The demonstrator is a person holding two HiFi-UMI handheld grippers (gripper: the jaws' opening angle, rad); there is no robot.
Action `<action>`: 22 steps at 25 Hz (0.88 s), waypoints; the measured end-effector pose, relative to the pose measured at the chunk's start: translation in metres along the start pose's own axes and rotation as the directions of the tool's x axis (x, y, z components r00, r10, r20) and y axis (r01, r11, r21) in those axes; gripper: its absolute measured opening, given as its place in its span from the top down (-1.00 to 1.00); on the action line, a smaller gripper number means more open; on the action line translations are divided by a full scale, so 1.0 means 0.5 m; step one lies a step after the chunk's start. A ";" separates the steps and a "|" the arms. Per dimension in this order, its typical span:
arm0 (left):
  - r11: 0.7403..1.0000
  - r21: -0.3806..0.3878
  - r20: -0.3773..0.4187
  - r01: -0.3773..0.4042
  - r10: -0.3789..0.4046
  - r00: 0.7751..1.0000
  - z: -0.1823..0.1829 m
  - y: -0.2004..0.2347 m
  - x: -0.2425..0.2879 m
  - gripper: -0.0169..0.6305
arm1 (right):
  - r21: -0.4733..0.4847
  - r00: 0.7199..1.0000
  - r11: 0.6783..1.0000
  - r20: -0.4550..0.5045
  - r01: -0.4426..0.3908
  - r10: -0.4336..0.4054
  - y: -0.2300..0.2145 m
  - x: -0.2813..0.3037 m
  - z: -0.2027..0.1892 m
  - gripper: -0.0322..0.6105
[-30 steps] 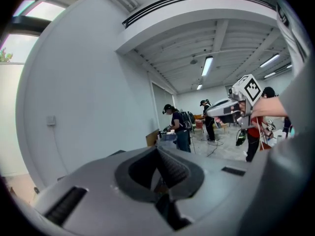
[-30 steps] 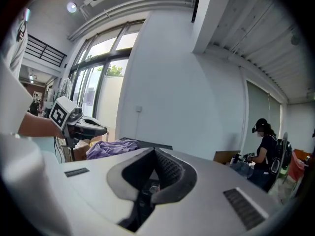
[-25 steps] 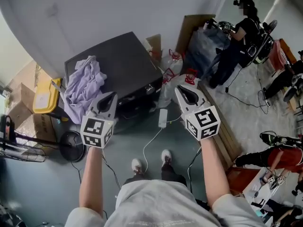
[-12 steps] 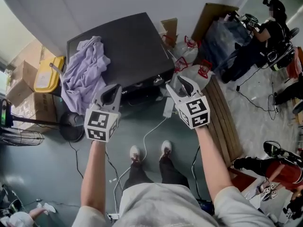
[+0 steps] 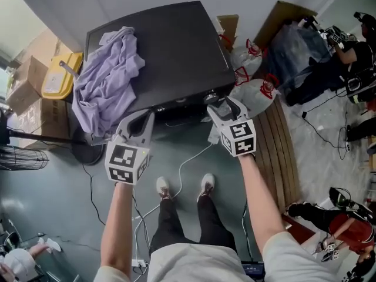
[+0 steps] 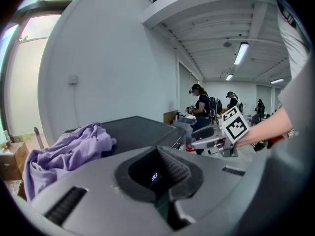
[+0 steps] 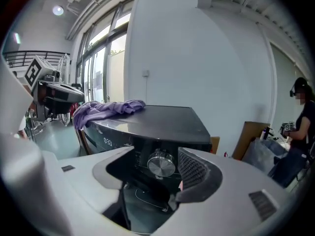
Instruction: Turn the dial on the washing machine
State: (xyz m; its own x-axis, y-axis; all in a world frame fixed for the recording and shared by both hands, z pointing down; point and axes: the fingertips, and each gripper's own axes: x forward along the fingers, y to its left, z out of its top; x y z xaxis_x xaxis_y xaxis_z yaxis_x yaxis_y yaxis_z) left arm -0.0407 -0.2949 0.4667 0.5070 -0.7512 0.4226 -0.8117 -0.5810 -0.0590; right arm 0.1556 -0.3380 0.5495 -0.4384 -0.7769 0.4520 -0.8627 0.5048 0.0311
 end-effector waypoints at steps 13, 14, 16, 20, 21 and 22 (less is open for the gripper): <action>0.999 -0.031 -0.028 -0.007 0.006 1.000 -0.093 -0.009 0.022 0.91 | -0.049 0.997 0.996 -0.030 0.073 -0.074 -0.017 0.119 -0.081 -0.02; 1.000 -0.030 -0.029 -0.005 0.004 1.000 -0.094 -0.010 0.025 0.91 | -0.050 0.996 0.995 -0.029 0.081 -0.082 -0.020 0.120 -0.081 -0.01; 1.000 -0.027 -0.029 -0.004 0.003 1.000 -0.096 -0.012 0.029 0.91 | -0.046 0.996 0.995 -0.027 0.087 -0.089 -0.023 0.120 -0.080 -0.01; 0.999 -0.034 -0.030 -0.003 0.002 1.000 -0.098 -0.013 0.034 0.91 | 0.001 0.997 0.997 -0.029 0.075 -0.075 -0.024 0.119 -0.082 0.02; 0.999 -0.036 -0.032 -0.003 0.002 1.000 -0.099 -0.014 0.034 0.91 | 0.024 0.997 0.997 -0.028 0.073 -0.072 -0.024 0.119 -0.082 0.02; 0.999 -0.037 -0.033 -0.002 0.001 0.999 -0.101 -0.014 0.035 0.91 | 0.050 0.997 0.996 -0.027 0.070 -0.069 -0.025 0.119 -0.083 0.02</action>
State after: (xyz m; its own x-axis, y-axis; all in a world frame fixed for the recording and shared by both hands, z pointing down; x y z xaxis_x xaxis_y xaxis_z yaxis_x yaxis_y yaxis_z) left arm -0.0407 -0.2880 0.5201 0.4966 -0.7406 0.4527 -0.8227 -0.5679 -0.0266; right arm 0.1507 -0.3747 0.6129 -0.3713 -0.7993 0.4725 -0.9027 0.4299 0.0178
